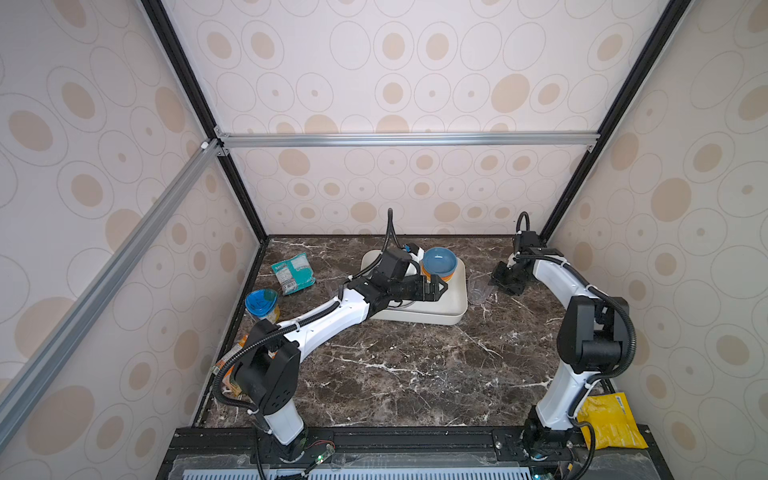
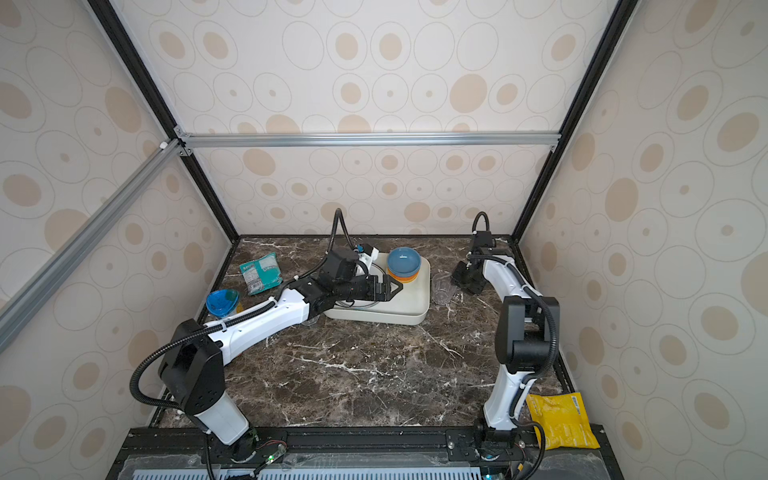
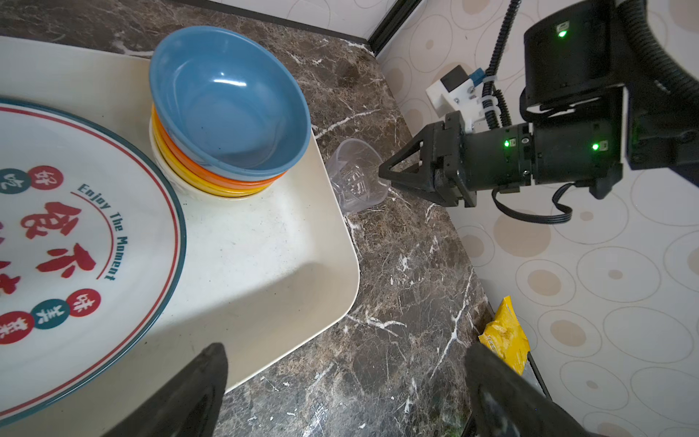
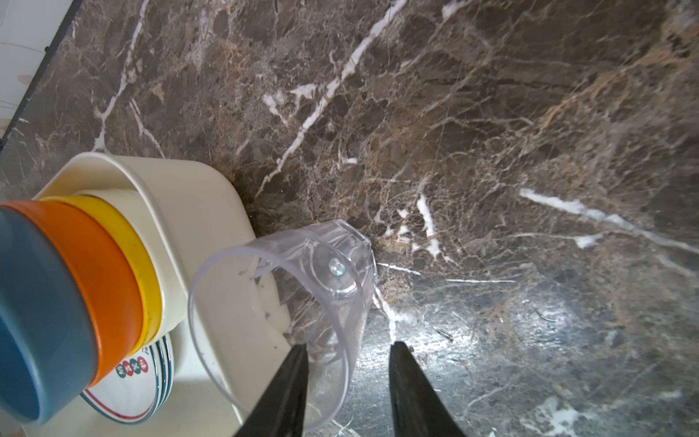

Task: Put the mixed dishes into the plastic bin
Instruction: 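Move the right gripper down to the clear plastic cup beside the bin, then grasp the clear cup rim with the right gripper and lift it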

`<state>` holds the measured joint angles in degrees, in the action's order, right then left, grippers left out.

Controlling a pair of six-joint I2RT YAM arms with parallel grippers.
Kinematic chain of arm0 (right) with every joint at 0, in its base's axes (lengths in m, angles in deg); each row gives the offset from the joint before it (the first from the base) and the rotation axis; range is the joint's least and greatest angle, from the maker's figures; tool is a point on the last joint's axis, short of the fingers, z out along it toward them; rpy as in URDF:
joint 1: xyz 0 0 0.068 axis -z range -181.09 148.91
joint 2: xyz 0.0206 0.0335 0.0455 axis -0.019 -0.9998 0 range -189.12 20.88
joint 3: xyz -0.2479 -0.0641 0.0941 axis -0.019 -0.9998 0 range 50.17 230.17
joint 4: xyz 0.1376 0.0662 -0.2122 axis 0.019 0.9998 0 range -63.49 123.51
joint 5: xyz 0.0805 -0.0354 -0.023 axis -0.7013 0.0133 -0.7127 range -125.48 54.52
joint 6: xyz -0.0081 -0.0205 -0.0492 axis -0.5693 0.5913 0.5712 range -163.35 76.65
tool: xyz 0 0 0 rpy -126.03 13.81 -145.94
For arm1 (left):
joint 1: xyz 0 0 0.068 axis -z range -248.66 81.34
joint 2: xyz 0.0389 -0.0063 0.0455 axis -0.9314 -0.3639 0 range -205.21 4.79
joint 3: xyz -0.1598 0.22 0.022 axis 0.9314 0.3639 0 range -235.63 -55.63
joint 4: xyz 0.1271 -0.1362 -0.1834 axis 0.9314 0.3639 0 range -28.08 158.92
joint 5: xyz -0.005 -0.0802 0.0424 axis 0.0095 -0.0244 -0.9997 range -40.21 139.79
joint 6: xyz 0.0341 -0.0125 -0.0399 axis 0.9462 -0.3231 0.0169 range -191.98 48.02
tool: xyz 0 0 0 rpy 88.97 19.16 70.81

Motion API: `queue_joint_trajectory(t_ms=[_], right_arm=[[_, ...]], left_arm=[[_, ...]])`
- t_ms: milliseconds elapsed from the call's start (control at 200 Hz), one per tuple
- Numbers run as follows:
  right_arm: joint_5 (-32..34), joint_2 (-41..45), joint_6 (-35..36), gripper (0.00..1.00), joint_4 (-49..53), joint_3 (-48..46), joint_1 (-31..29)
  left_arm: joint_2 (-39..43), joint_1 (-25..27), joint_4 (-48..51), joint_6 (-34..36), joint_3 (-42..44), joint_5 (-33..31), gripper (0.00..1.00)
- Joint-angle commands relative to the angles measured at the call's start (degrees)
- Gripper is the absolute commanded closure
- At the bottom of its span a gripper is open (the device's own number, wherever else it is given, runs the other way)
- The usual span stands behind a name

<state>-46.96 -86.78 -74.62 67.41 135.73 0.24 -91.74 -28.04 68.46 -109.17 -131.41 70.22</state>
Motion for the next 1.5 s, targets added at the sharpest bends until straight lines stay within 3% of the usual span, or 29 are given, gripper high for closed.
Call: queue_joint_trajectory(t_ms=[0, 375, 1080, 1496], right_arm=[[-0.5, -1.9, -0.6, 0.63, 1.2, 2.0, 0.0], [-0.4, -4.6, -0.3, 0.71, 1.2, 2.7, -0.4], [3.5, -3.0, 1.2, 0.97, 3.4, 2.6, -0.7], [5.7, 3.1, 3.1, 0.99, 7.5, 3.7, -1.7]], left_arm=[[-0.5, 0.2, 0.8, 0.9, -1.6, -0.3, 0.03], [-0.7, 0.3, 0.9, 0.7, -1.4, -0.6, 0.03], [-0.1, 0.2, 0.6, -0.1, -0.5, -0.6, 0.04], [1.3, -0.4, -0.3, 0.4, 1.6, -1.3, 0.04]])
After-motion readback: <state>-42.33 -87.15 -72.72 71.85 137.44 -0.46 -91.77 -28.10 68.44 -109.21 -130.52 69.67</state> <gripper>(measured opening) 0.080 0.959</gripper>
